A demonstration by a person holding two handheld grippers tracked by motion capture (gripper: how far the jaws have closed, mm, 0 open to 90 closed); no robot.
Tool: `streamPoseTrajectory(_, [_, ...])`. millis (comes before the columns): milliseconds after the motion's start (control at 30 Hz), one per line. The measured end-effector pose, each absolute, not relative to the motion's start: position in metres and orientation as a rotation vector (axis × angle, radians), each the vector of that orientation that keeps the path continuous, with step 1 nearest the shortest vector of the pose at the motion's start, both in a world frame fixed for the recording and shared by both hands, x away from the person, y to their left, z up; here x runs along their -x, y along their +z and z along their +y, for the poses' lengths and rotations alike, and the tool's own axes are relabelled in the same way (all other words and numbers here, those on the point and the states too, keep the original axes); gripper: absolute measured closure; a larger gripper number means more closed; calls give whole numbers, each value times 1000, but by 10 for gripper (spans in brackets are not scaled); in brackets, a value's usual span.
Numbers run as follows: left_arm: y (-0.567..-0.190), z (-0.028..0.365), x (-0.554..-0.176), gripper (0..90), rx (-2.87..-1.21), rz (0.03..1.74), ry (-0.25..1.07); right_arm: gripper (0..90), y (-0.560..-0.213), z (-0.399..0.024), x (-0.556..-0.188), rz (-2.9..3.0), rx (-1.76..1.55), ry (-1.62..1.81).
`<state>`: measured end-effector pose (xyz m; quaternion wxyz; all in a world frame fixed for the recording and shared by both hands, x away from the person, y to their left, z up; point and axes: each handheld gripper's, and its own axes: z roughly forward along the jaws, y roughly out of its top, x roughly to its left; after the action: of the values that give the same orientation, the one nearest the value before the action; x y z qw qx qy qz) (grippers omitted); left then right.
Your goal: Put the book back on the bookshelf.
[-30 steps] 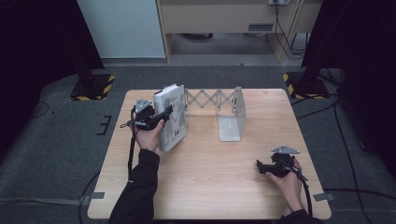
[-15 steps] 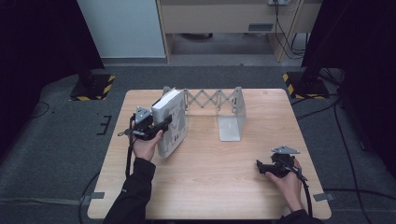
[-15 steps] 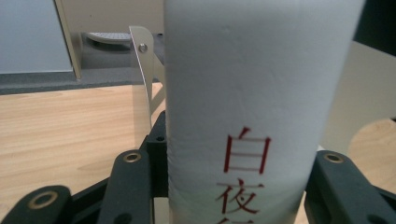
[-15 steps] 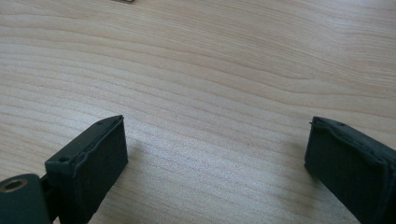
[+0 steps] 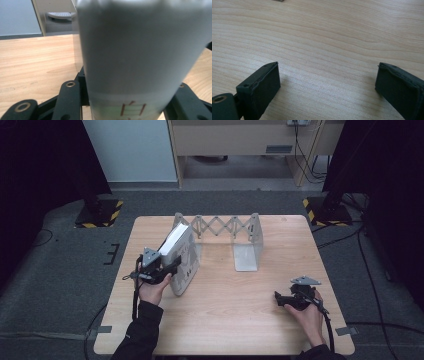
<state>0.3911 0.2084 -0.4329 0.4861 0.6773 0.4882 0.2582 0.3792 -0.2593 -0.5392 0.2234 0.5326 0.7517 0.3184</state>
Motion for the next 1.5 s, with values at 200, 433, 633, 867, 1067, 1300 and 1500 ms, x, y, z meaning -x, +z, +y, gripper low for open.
streamPoseTrajectory(200, [-438,202,-389,508,-1644,1185,651,61,-539,-259,-379,2075,-1469,879])
streamPoseTrajectory(433, [-442,196,-389,513,-1625,1167,718,61,-539,-259,-379,2077,-1469,879])
streamPoseTrajectory(633, [-442,195,-393,513,-1611,1173,738,57,-539,-259,-380,2077,-1470,879])
streamPoseTrajectory(867, [-444,192,-405,513,-1590,1177,765,56,-539,-259,-380,2076,-1471,879])
streamPoseTrajectory(1067, [-446,187,-412,510,-1573,1190,777,55,-539,-259,-380,2075,-1474,879])
streamPoseTrajectory(1300, [-452,187,-416,497,-1532,1166,764,55,-539,-259,-380,2075,-1474,879])
streamPoseTrajectory(1500, [-456,191,-413,479,-1526,1151,703,55,-539,-259,-380,2075,-1474,879])
